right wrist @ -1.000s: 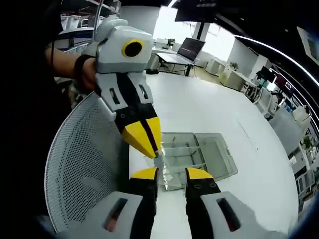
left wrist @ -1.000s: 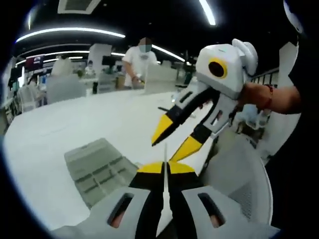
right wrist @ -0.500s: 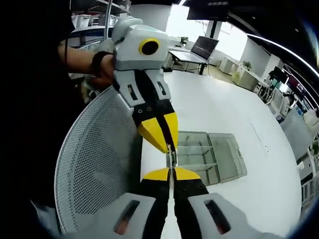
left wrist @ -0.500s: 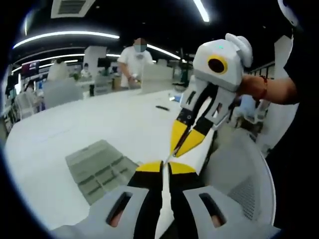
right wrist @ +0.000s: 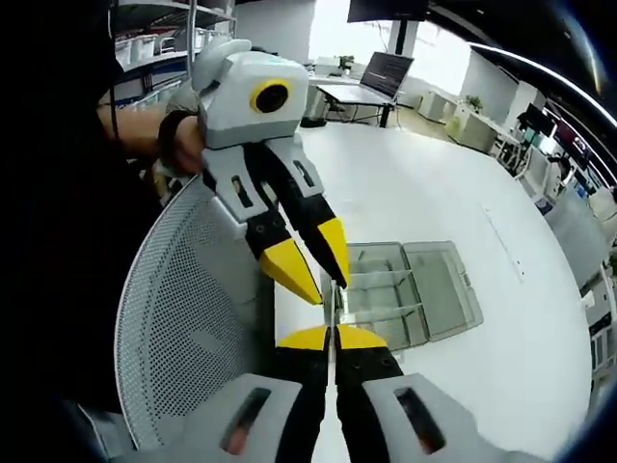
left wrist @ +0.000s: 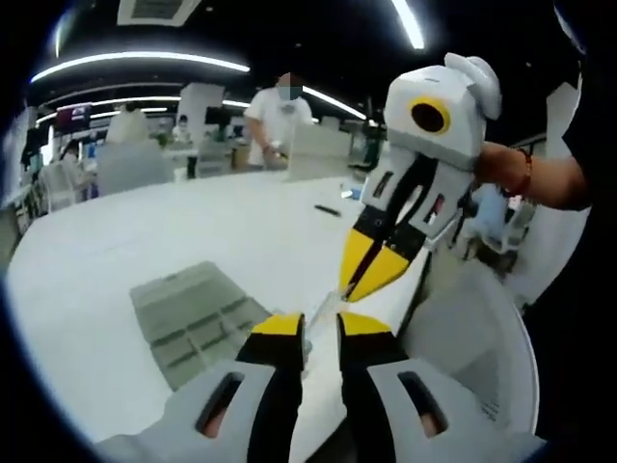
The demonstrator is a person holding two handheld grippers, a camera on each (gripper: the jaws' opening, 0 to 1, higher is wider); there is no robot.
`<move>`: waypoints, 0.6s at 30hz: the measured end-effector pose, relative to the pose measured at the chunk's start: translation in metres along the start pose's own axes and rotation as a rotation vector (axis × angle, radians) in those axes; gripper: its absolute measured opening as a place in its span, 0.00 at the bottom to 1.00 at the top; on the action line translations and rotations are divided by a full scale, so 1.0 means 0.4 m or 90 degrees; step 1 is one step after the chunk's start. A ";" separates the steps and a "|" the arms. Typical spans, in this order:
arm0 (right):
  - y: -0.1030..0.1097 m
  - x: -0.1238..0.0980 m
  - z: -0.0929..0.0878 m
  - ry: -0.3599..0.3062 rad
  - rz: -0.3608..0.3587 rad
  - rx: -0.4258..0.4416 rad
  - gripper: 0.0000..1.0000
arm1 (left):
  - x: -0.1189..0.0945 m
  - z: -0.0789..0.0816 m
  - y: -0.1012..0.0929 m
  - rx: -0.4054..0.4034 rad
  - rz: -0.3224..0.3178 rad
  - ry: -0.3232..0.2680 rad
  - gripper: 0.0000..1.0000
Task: Insert the divider into the dual guide fixture by aligning both edges with the guide slots and pushing it downward to the bottom, including one-sided entry, uneven engagement, binding, and posture correction.
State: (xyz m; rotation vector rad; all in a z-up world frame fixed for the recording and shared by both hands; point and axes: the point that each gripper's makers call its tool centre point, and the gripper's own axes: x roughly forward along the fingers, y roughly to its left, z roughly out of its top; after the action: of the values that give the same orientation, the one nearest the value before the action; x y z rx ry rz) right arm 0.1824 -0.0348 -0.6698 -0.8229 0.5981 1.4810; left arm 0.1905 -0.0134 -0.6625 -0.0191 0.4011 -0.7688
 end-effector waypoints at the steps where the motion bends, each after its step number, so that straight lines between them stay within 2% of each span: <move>1: -0.001 0.003 -0.003 0.008 0.001 -0.002 0.00 | -0.004 -0.006 0.009 -0.011 0.007 0.002 0.12; 10: -0.027 0.024 -0.023 0.048 0.006 -0.013 0.00 | -0.034 -0.026 0.051 -0.037 0.022 -0.001 0.17; 18: -0.067 0.029 -0.032 0.071 0.008 -0.013 0.00 | -0.038 -0.023 0.069 -0.045 0.026 -0.007 0.20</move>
State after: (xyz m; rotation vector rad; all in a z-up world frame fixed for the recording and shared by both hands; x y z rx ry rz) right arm 0.2110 -0.0354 -0.6838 -0.9249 0.6730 1.4610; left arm 0.1960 0.0180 -0.6705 -0.0806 0.4172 -0.7143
